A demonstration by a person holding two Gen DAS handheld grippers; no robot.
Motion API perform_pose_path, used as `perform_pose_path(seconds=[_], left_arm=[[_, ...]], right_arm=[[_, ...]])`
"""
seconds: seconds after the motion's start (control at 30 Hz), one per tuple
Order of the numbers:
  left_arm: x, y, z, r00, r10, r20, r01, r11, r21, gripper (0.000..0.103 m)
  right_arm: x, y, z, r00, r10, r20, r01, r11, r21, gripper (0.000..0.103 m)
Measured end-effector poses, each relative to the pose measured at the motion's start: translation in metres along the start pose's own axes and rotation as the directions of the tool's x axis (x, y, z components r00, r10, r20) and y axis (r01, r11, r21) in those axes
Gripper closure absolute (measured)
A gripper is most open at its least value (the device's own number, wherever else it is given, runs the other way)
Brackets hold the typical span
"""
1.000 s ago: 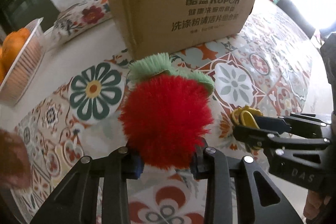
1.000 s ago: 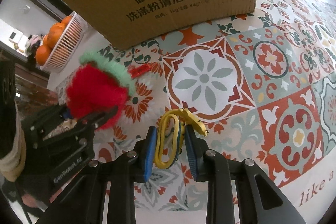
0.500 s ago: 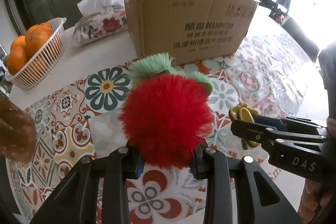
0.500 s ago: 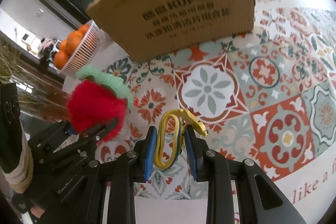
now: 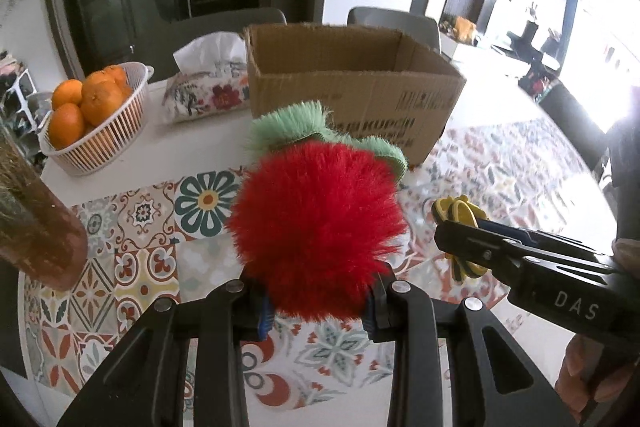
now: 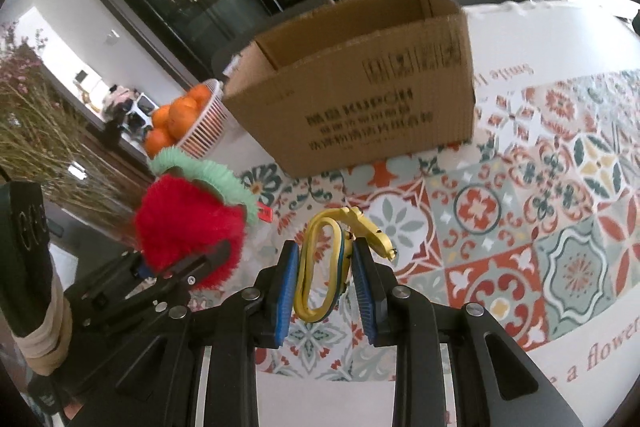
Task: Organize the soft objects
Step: 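Carry the pom-pom and yellow clip over the box and release both inside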
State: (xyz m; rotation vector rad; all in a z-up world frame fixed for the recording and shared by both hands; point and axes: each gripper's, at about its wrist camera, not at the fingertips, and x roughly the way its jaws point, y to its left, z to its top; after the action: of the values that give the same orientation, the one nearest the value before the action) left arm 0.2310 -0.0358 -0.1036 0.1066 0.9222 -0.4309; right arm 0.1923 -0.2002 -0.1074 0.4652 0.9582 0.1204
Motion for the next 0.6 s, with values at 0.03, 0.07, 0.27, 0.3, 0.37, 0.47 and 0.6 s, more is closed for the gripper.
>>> perform_pose_path(seconds=[0.03, 0.07, 0.27, 0.3, 0.37, 0.47, 0.6], left_arm=[[-0.004, -0.003, 0.002, 1.0, 0.004, 0.01, -0.004, 1.0, -0.007, 0.07], [-0.008, -0.005, 0.003, 1.0, 0.009, 0.018, -0.009, 1.0, -0.013, 0.07], [-0.025, -0.019, 0.016, 0.998, 0.024, 0.062, -0.021, 0.999, -0.048, 0.07], [-0.027, -0.021, 0.019, 0.997, 0.026, 0.07, -0.022, 0.998, -0.052, 0.07], [-0.032, -0.025, 0.024, 0.996, 0.031, 0.087, -0.026, 0.998, -0.058, 0.07], [-0.038, -0.029, 0.033, 0.993, 0.035, 0.108, -0.028, 0.997, -0.068, 0.07], [-0.043, -0.034, 0.046, 0.991, 0.044, 0.127, -0.034, 0.996, -0.078, 0.07]], right_arm=[[0.002, 0.003, 0.002, 1.0, 0.003, 0.003, -0.003, 1.0, -0.004, 0.074], [-0.004, 0.002, 0.005, 1.0, 0.01, 0.012, -0.01, 1.0, -0.011, 0.074], [-0.022, 0.004, 0.019, 0.998, 0.042, 0.05, -0.04, 0.998, -0.043, 0.074], [-0.026, 0.004, 0.021, 0.997, 0.048, 0.057, -0.045, 0.998, -0.049, 0.074], [-0.031, 0.003, 0.026, 0.996, 0.06, 0.067, -0.056, 0.997, -0.055, 0.074], [-0.039, 0.002, 0.034, 0.993, 0.076, 0.085, -0.07, 0.995, -0.069, 0.074], [-0.046, -0.001, 0.046, 0.99, 0.092, 0.106, -0.083, 0.993, -0.086, 0.074]])
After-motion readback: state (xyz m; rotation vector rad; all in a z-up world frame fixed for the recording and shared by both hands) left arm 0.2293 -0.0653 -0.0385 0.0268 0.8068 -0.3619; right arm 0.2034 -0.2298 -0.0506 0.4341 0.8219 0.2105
